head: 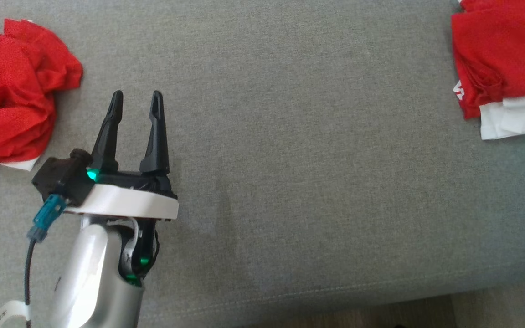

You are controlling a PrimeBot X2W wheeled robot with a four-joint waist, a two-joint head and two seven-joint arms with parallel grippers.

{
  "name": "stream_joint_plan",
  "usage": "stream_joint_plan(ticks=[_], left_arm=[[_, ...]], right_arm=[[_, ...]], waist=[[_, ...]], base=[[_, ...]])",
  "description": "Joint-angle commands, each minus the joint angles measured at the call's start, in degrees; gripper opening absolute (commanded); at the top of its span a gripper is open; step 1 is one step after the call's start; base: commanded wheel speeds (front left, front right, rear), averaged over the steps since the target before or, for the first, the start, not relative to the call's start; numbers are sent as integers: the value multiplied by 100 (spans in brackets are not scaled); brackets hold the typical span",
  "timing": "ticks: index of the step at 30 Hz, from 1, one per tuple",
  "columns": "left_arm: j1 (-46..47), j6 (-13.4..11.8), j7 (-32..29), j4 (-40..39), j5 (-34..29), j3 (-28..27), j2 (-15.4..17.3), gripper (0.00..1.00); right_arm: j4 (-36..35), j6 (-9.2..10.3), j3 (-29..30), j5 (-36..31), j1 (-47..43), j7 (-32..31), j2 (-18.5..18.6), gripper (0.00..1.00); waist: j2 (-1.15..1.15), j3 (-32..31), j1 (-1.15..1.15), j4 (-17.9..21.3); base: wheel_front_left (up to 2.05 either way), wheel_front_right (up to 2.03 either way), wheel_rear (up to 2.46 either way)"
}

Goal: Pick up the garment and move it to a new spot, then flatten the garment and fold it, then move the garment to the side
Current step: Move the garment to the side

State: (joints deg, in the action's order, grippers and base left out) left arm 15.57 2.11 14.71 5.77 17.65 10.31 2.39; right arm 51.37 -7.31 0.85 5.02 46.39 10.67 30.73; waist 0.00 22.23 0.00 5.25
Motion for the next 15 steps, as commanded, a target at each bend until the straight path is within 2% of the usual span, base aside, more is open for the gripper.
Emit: stream_joint_plan(ticks=[1,9,15], left_arm=[[160,23,29,-150,13,-189,49,100],[122,18,29,-92,86,-183,49,100],[8,-15,29,-93,196,-214,49,100]], right_arm=[[-190,-18,-52,100,60,76,79,100],[-408,-18,-322,467,-10,161,33,100],[-784,-18,-395,555,-175,217,-488,100]], waist=[[0,-18,0,-5],[0,-210,0,-29],[0,-635,0,-67]], base=[[0,0,0],[0,0,0],[0,0,0]])
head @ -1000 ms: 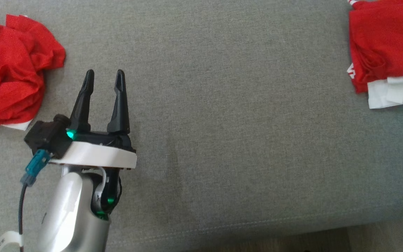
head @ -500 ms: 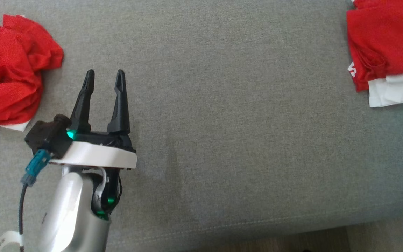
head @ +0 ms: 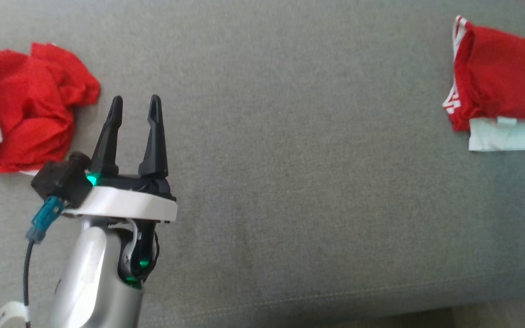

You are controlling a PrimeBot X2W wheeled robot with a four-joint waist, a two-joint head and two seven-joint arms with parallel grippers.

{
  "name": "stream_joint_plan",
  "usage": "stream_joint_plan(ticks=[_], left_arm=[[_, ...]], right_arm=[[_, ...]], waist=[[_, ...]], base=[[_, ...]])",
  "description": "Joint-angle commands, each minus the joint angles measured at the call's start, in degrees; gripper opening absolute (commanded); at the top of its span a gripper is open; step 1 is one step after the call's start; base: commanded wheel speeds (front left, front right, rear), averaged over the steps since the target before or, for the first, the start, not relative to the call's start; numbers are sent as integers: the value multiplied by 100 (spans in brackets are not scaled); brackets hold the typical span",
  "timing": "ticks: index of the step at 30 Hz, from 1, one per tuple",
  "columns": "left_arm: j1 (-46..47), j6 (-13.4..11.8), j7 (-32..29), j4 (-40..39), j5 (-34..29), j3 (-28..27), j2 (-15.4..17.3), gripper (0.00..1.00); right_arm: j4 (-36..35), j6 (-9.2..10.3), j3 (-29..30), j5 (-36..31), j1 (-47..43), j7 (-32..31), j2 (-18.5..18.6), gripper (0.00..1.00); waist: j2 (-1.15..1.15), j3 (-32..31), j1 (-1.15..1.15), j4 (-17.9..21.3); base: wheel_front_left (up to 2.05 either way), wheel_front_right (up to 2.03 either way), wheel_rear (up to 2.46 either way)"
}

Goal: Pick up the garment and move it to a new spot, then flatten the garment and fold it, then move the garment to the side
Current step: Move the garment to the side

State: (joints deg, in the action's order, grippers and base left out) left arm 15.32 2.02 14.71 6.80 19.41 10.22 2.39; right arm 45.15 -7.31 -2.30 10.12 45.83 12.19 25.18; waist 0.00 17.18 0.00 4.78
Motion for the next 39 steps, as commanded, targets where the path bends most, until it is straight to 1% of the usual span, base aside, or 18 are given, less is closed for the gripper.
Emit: stream_joint_plan(ticks=[1,8,9,12,16,19,23,26,39], left_arm=[[3,-15,29,-201,33,-219,49,100],[-261,-60,29,-226,100,-296,49,100],[-348,-72,29,-231,112,-309,49,100],[-492,-84,29,-222,128,-311,49,100],[-694,-90,29,-207,138,-266,49,100],[-856,-99,29,-204,146,-209,49,100],[-1055,-115,29,-187,165,-137,49,100],[-1172,-131,29,-171,183,-87,49,100],[-1280,-156,29,-168,171,-21,49,100]], right_arm=[[-246,-18,-108,49,-183,57,-66,100],[-975,-18,-127,93,-870,51,-1055,100],[-1195,-18,-150,45,-1138,42,-1316,100],[-1537,-18,-145,-57,-1581,55,-1690,100],[-1957,-18,-126,-195,-2226,88,-2021,100],[-2228,-18,-162,-291,-2708,115,-2152,100],[-2519,-18,-178,-372,-3239,166,-2218,100],[-2665,-18,-232,-147,-3520,191,-2226,100],[-2942,-18,-232,22,-3819,250,-2229,100]], waist=[[0,-204,0,-23],[0,-775,0,-48],[0,-921,0,-58],[0,-1129,0,-64],[0,-1386,0,-66],[0,-1530,0,-54],[0,-1644,0,-38],[0,-1676,0,-33],[0,-1668,0,-57]], base=[[0,0,0],[0,0,0],[0,0,0],[0,0,0],[0,0,0],[0,0,0],[0,0,0],[0,0,0],[0,0,0]])
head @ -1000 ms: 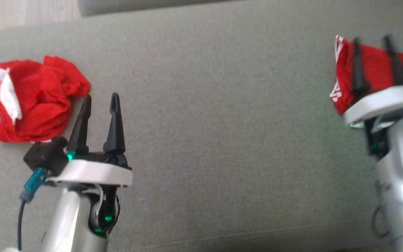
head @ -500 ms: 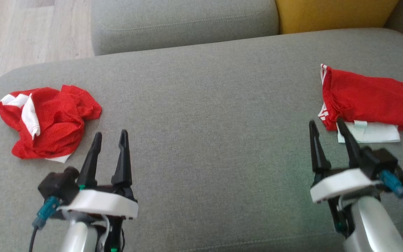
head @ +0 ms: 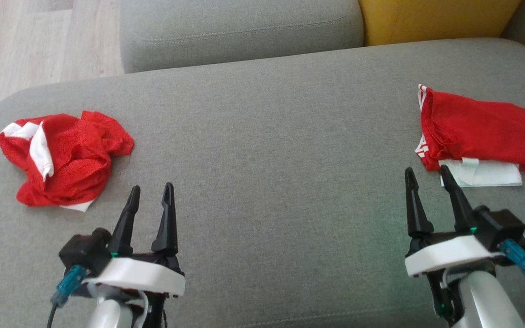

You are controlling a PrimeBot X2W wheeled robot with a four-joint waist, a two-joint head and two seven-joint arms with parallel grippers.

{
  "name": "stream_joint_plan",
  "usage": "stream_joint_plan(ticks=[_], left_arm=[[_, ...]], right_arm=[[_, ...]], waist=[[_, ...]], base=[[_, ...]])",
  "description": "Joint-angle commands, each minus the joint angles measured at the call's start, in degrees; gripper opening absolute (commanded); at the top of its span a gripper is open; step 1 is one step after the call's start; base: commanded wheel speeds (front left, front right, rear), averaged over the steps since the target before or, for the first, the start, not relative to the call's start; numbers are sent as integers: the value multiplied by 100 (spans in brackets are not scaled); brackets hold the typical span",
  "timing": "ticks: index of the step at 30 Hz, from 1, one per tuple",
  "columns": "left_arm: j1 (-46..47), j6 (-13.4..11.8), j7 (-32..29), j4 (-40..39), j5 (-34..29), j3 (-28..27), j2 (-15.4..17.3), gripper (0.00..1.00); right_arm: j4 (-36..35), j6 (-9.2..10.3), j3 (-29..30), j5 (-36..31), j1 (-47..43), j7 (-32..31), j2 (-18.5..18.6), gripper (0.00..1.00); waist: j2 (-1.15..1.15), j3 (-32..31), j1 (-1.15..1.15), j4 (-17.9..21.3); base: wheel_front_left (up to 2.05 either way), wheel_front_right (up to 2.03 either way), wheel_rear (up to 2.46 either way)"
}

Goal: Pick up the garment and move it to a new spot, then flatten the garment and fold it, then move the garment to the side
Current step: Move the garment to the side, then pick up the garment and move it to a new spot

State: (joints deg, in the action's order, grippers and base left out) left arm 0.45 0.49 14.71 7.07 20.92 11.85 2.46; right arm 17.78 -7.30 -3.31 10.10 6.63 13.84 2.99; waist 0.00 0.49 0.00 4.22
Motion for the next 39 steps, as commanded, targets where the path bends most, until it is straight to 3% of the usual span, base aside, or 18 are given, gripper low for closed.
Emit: stream_joint_plan(ticks=[1,16,39], left_arm=[[209,-6,29,-198,23,-180,42,100],[252,-17,29,-186,31,-159,42,100],[155,58,29,-216,-82,-756,42,100]], right_arm=[[-210,-19,-132,29,96,88,-11,100],[-189,-19,-152,119,35,103,-11,100],[-270,-19,-411,167,-209,25,-11,100]], waist=[[0,1,0,0],[0,6,0,-161],[0,-19,0,-2021]], base=[[0,0,0],[0,0,0],[0,0,0]])
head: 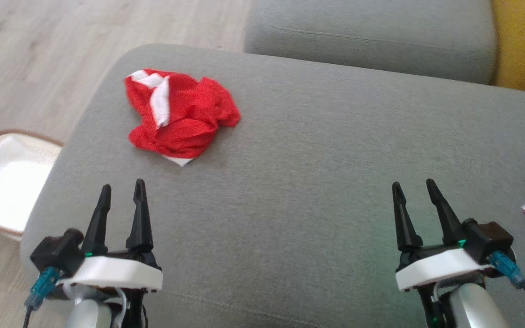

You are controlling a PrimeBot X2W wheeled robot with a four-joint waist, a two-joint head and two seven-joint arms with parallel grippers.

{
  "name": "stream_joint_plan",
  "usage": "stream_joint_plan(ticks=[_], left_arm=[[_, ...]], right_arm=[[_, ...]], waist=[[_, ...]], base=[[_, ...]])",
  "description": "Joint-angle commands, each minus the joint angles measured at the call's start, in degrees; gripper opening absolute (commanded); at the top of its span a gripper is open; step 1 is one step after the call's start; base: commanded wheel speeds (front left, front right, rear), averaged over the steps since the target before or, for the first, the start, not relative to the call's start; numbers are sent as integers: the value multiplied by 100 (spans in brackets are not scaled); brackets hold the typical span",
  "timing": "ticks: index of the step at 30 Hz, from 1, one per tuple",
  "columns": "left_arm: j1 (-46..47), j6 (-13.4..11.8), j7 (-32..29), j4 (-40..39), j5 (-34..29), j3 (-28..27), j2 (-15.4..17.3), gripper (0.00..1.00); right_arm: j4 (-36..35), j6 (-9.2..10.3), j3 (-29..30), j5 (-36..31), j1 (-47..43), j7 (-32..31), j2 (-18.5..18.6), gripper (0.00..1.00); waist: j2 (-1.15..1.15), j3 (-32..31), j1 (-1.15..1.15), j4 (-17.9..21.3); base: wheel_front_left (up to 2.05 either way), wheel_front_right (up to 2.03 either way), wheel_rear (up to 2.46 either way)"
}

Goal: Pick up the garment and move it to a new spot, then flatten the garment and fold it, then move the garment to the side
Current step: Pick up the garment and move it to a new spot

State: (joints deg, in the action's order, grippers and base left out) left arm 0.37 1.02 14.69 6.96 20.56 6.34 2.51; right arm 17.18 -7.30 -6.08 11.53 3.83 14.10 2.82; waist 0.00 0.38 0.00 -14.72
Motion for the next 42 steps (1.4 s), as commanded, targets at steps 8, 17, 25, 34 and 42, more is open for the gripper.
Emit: stream_joint_plan(ticks=[8,17,25,34,42], left_arm=[[156,38,31,-210,1,-308,37,100],[170,42,31,-268,-34,-396,37,100],[595,66,31,-247,-215,-690,37,100],[2097,274,-132,972,-572,-888,392,100],[3633,552,-973,2486,-712,-373,958,100]], right_arm=[[-229,-19,-265,110,68,0,6,100],[-225,-19,-318,143,92,10,6,100],[-543,-19,-58,-109,293,-155,6,100],[-1614,-19,608,-654,554,-710,6,100],[-2700,-19,930,-863,740,-1246,131,100]], waist=[[0,2,0,-530],[0,78,0,-592],[0,643,0,-444],[0,1573,0,-327],[0,2235,0,-190]], base=[[0,0,0],[0,0,0],[0,0,0],[0,0,0],[0,0,0]])
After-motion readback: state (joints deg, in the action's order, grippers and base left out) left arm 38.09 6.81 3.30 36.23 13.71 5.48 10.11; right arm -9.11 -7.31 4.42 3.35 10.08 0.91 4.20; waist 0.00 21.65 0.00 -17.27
